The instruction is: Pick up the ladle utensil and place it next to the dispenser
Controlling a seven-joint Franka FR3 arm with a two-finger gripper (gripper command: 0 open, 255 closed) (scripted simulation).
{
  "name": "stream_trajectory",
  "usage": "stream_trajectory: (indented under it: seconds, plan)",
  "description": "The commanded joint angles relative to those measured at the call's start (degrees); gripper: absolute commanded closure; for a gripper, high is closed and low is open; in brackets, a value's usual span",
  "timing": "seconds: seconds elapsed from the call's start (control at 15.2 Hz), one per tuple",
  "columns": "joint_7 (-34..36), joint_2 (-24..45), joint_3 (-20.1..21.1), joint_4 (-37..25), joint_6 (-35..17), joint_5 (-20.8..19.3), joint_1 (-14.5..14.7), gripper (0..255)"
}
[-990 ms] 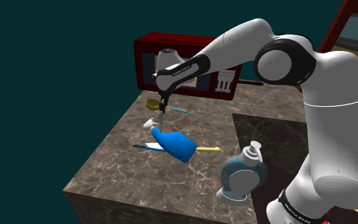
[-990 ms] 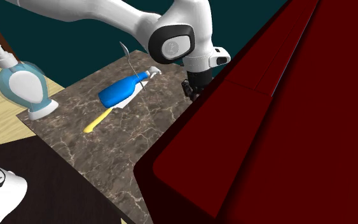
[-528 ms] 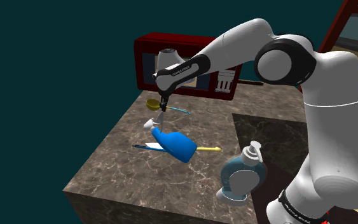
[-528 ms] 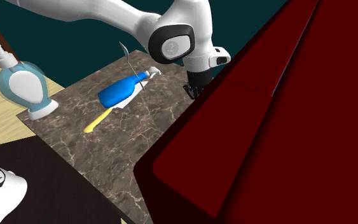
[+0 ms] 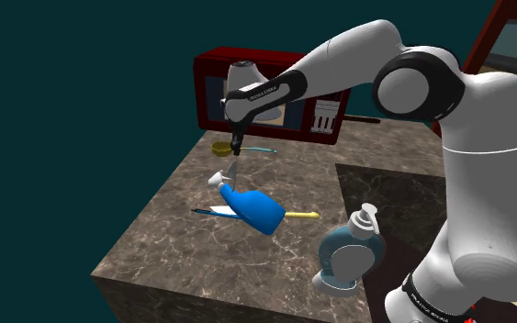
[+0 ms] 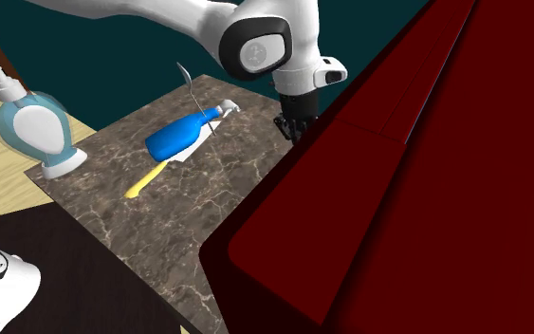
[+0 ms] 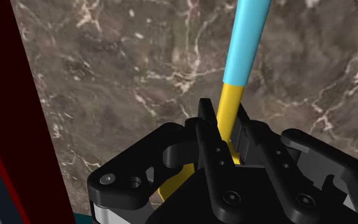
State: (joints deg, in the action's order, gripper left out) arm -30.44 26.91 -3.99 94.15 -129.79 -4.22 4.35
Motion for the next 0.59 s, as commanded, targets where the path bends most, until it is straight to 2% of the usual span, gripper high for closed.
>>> stream_trajectory:
  seconds: [0.0, 0.53]
  plan:
    - [-0.1, -0.6, 0.0, -0.6, 1.2, 0.0, 0.0, 255]
    - [-0.5, -2.8, 0.0, -3.7, 6.4, 0.1, 0.1, 255]
